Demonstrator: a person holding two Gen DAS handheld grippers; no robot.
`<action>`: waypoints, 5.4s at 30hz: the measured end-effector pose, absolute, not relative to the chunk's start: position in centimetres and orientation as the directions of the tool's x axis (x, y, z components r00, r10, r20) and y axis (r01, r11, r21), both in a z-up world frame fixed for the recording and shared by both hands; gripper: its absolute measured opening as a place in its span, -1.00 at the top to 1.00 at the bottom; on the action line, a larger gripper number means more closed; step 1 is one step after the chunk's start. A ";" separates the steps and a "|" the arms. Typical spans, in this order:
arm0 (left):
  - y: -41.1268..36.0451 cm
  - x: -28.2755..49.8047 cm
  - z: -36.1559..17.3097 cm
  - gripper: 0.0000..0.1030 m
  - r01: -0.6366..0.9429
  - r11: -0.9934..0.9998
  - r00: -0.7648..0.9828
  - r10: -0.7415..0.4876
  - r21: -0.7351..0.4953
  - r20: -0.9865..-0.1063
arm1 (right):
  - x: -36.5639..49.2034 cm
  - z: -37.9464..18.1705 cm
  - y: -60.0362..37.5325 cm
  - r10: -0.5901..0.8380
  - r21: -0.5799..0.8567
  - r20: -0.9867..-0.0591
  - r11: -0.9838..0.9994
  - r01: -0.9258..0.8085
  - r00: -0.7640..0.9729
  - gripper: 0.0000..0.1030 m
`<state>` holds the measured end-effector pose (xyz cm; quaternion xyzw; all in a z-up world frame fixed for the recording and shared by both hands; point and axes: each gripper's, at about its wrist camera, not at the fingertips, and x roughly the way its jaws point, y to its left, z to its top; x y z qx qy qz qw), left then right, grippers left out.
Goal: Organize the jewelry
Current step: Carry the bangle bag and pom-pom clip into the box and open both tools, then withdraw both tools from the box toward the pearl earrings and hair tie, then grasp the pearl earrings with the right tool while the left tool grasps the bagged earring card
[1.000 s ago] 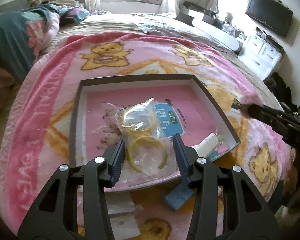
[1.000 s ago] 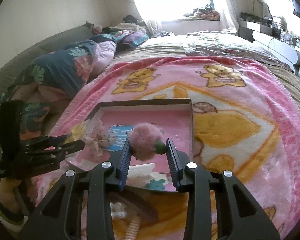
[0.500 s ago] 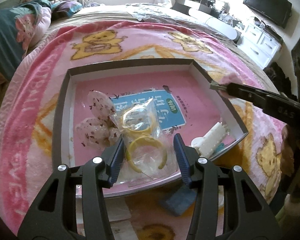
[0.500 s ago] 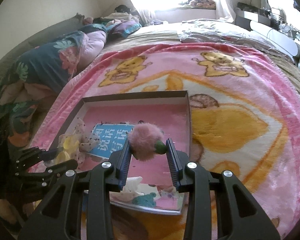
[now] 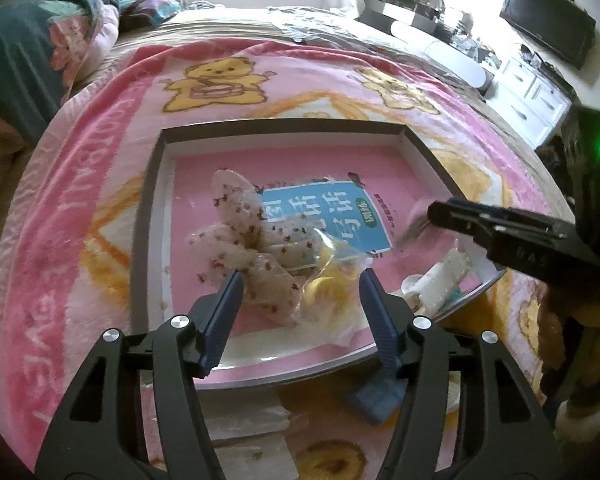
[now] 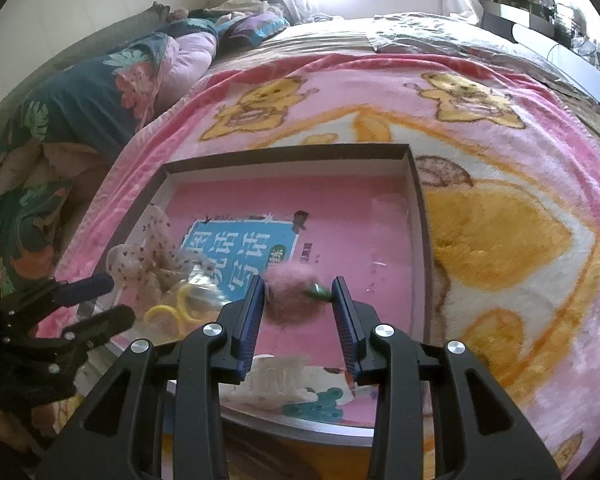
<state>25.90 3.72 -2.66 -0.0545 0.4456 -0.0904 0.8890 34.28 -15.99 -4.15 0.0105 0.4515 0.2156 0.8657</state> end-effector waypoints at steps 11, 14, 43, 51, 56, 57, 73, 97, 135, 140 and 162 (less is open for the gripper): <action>6.1 24.4 -0.4 -0.48 0.057 0.978 0.637 -0.190 -0.200 -0.747 | 32.3 -2.7 -17.2 0.377 0.204 -0.738 0.915 -0.347 0.560 -0.17; 6.6 23.7 0.4 -0.61 0.047 0.974 0.656 -0.198 -0.223 -0.728 | 31.2 -1.8 -17.9 0.379 0.206 -0.710 0.918 -0.339 0.594 -0.36; 8.8 15.9 7.9 -0.82 -0.018 0.972 0.810 -0.123 -0.234 -0.574 | 21.0 6.7 -21.2 0.418 0.182 -0.537 0.905 -0.384 0.732 -0.75; 8.6 14.0 8.1 -0.82 -0.020 0.972 0.815 -0.120 -0.234 -0.566 | 18.8 7.4 -21.4 0.441 0.182 -0.523 0.894 -0.409 0.730 -0.75; 8.2 13.0 8.2 -0.82 -0.015 0.976 0.815 -0.114 -0.217 -0.569 | 17.4 7.3 -21.3 0.446 0.172 -0.528 0.890 -0.423 0.723 -0.75; 8.2 12.7 8.2 -0.82 -0.014 0.976 0.814 -0.113 -0.215 -0.569 | 17.2 7.3 -21.3 0.448 0.171 -0.530 0.888 -0.427 0.720 -0.75; 7.6 10.5 6.9 -0.82 -0.026 0.987 0.791 -0.077 -0.158 -0.607 | 14.7 6.7 -19.9 0.479 0.139 -0.541 0.861 -0.489 0.691 -0.75; 7.7 9.5 2.5 -0.82 -0.047 0.994 0.707 -0.040 -0.103 -0.706 | 12.7 2.2 -17.9 0.475 0.090 -0.638 0.828 -0.554 0.606 -0.75; 6.1 13.8 -6.0 -0.82 -0.004 0.998 0.567 -0.048 -0.061 -0.822 | 18.3 -4.4 -14.8 0.463 0.130 -0.767 0.790 -0.599 0.444 -0.40; 6.2 14.2 -6.2 -0.82 -0.006 0.998 0.571 -0.048 -0.063 -0.820 | 19.8 -5.7 -13.5 0.435 0.107 -0.798 0.784 -0.611 0.418 -0.23; 5.0 16.4 -7.4 -0.71 0.022 0.998 0.566 -0.064 -0.062 -0.822 | 20.7 -7.3 -13.8 0.458 0.150 -0.797 0.782 -0.605 0.394 0.17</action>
